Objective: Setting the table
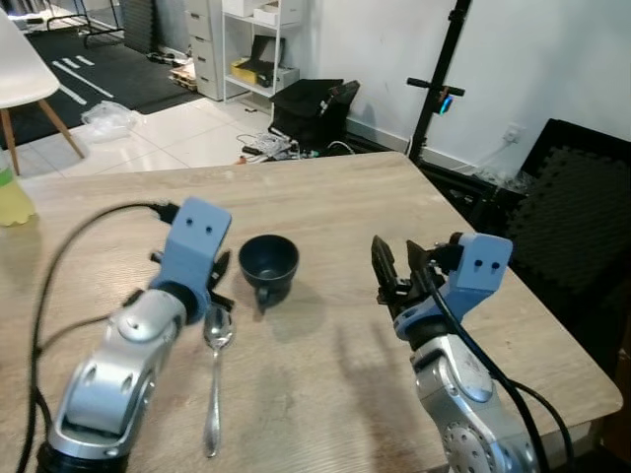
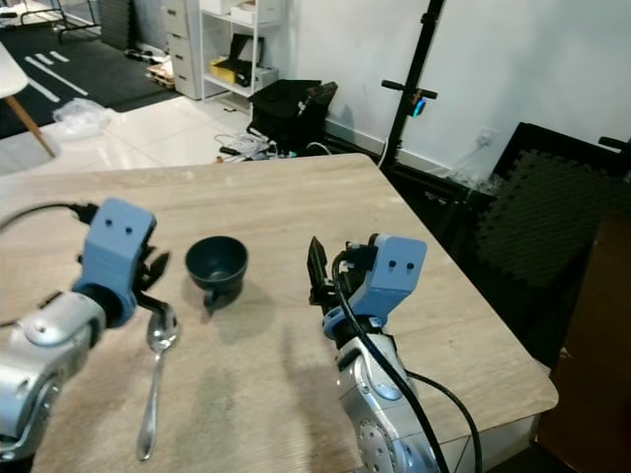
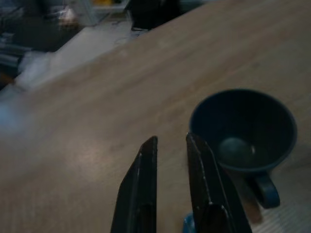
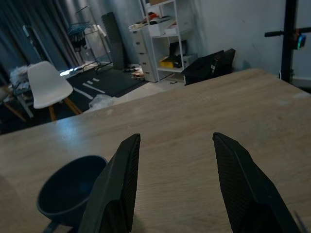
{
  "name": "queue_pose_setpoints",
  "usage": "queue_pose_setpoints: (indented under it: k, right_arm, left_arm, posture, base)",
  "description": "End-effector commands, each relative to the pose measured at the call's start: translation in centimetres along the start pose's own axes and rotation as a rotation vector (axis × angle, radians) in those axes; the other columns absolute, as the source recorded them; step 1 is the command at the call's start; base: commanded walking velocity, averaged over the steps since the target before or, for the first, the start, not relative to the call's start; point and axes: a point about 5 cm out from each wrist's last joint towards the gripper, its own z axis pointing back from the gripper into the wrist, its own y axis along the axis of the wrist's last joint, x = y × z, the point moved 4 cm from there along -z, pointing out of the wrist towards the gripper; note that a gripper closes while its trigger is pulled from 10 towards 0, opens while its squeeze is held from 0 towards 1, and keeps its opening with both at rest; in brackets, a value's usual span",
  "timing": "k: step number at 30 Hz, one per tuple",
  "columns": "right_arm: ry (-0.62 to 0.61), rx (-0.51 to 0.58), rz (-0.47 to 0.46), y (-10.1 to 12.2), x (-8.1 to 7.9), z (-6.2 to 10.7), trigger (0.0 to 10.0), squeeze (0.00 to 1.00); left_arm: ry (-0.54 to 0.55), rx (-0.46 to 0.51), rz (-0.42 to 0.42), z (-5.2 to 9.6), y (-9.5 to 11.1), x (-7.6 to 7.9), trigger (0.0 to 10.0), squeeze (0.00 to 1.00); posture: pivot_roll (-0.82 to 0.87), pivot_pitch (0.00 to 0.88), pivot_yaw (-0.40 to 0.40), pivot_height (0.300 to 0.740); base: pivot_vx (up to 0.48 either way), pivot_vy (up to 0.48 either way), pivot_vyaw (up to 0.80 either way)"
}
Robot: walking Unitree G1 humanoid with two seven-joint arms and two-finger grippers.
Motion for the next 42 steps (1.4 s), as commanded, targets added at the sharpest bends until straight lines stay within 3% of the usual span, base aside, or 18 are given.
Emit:
queue_pose_setpoints:
  k: [1,2,5,7,10,11,12,15,21,23,24,25,31,42]
  right_arm:
    - [0.026,-0.005,0.011,0.1,-0.1,0.3,10.0,0.0]
    - [0.026,-0.005,0.011,0.1,-0.1,0.3,10.0,0.0]
    - [0.033,-0.014,0.031,0.2,0.7,0.2,10.0,0.0]
    - [0.033,-0.014,0.031,0.2,0.7,0.2,10.0,0.0]
    - [0.038,-0.024,0.038,0.1,0.8,0.1,10.0,0.0]
    - [0.038,-0.024,0.038,0.1,0.8,0.1,10.0,0.0]
    - [0.052,-0.034,0.036,-0.2,0.5,0.1,10.0,0.0]
    - [0.063,-0.039,0.032,-0.3,0.3,0.1,10.0,0.0]
    - [0.071,-0.039,0.024,-0.4,0.0,0.0,10.0,0.0]
    - [0.072,-0.036,0.019,-0.4,0.0,-0.1,10.0,0.0]
    - [0.072,-0.035,0.018,-0.4,-0.1,-0.1,10.0,0.0]
    - [0.072,-0.034,0.017,-0.4,-0.1,-0.1,10.0,0.0]
    - [0.069,-0.031,0.012,-0.5,-0.2,0.1,10.0,0.0]
    - [0.076,-0.036,0.013,-0.5,-0.3,0.2,10.0,0.0]
  left_arm:
    - [0.012,-0.074,0.062,0.6,-1.3,-0.2,10.0,0.0]
    - [0.012,-0.074,0.062,0.6,-1.3,-0.2,10.0,0.0]
    - [0.033,-0.225,0.141,2.8,-5.2,0.7,10.0,0.0]
    - [0.033,-0.225,0.141,2.8,-5.2,0.7,10.0,0.0]
    - [0.106,-0.327,0.216,4.1,-8.3,0.1,10.0,0.0]
    - [0.106,-0.327,0.216,4.1,-8.3,0.1,10.0,0.0]
    - [0.184,-0.349,0.245,4.7,-9.5,-1.2,10.0,0.99]
    - [0.225,-0.343,0.218,4.9,-9.5,-2.1,10.0,1.0]
    - [0.222,-0.381,0.246,5.0,-9.8,-1.7,10.0,1.0]
    - [0.148,-0.367,0.25,4.7,-9.0,-0.3,10.0,1.0]
    - [0.104,-0.351,0.243,4.5,-8.5,0.5,10.0,0.39]
    - [0.063,-0.329,0.224,4.4,-7.9,1.2,10.0,0.0]
    - [-0.014,-0.31,0.223,4.6,-7.2,3.1,10.0,0.0]
    - [0.042,-0.419,0.299,4.4,-9.6,2.9,10.0,0.0]
  posture:
    - [0.13,0.107,0.021,0.74]
    - [0.13,0.107,0.021,0.74]
    - [0.14,0.115,0.016,0.74]
    - [0.14,0.115,0.016,0.74]
    - [0.14,0.125,-0.004,0.74]
    - [0.14,0.125,-0.004,0.74]
    - [0.15,0.125,-0.008,0.74]
    - [0.15,0.125,-0.006,0.74]
    - [0.16,0.123,0.0,0.74]
    - [0.16,0.121,0.008,0.74]
    - [0.16,0.119,0.015,0.74]
    - [0.16,0.119,0.015,0.74]
    - [0.15,0.117,0.032,0.74]
    - [0.14,0.116,0.03,0.74]
  base:
    - [0.0,0.0,0.0]
    - [0.0,0.0,0.0]
    - [0.0,0.0,0.0]
    - [0.0,0.0,0.0]
    - [0.0,0.0,0.0]
    - [0.0,0.0,0.0]
    - [0.0,0.0,0.0]
    - [0.0,0.0,0.0]
    - [0.0,0.0,0.0]
    - [0.0,0.0,0.0]
    - [0.0,0.0,0.0]
    - [0.0,0.0,0.0]
    - [0.0,0.0,0.0]
    - [0.0,0.0,0.0]
